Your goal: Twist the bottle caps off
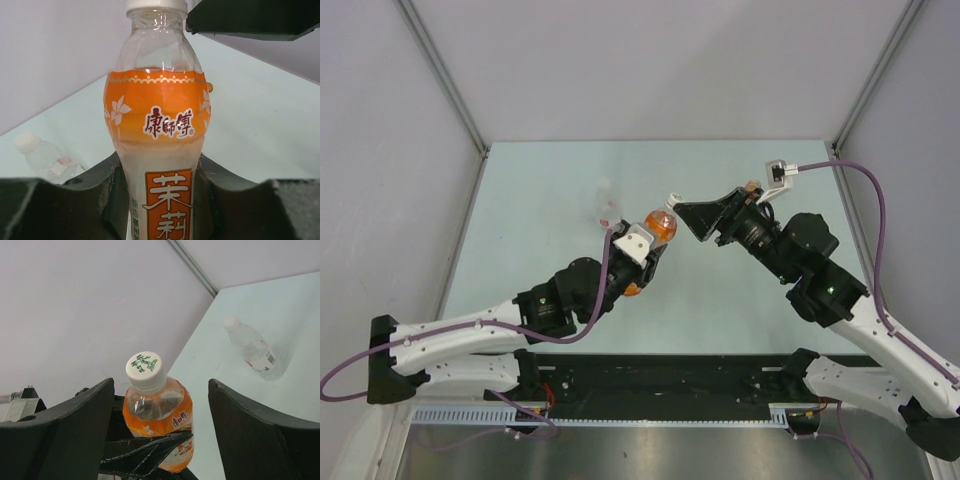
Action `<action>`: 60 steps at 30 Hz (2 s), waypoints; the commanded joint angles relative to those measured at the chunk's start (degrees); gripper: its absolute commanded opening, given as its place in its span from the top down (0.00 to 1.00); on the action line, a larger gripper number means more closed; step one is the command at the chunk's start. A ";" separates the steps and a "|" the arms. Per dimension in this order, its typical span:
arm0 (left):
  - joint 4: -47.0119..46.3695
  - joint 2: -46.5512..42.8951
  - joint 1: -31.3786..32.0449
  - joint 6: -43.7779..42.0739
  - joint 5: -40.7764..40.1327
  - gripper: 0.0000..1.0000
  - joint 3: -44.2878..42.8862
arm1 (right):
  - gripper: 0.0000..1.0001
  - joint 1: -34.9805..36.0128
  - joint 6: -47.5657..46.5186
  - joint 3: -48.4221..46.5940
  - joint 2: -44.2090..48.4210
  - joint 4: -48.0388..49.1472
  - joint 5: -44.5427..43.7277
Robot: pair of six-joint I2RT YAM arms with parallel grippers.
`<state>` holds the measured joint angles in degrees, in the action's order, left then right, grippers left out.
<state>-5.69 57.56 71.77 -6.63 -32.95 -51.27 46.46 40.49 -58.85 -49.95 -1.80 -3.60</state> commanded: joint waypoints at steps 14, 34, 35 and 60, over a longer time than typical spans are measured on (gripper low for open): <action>-2.74 1.77 1.80 -2.15 -2.38 1.00 -0.06 | 0.42 0.92 -1.64 -2.41 -1.81 4.97 -2.29; -2.22 1.94 2.41 -2.16 -2.03 1.00 -0.33 | 0.75 0.92 -2.78 -2.41 -2.25 4.18 -1.50; -2.13 1.94 2.50 -2.24 -1.86 1.00 -0.33 | 0.78 1.00 -2.87 -2.32 -2.25 4.35 -1.42; 3.61 -4.48 -13.14 18.48 82.30 1.00 -10.00 | 1.00 -4.36 -16.15 -2.41 5.13 11.20 51.92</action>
<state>3.01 52.01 61.17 5.02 26.02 -58.08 42.50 26.20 -60.51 -43.97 8.14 34.57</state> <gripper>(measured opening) 0.450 0.360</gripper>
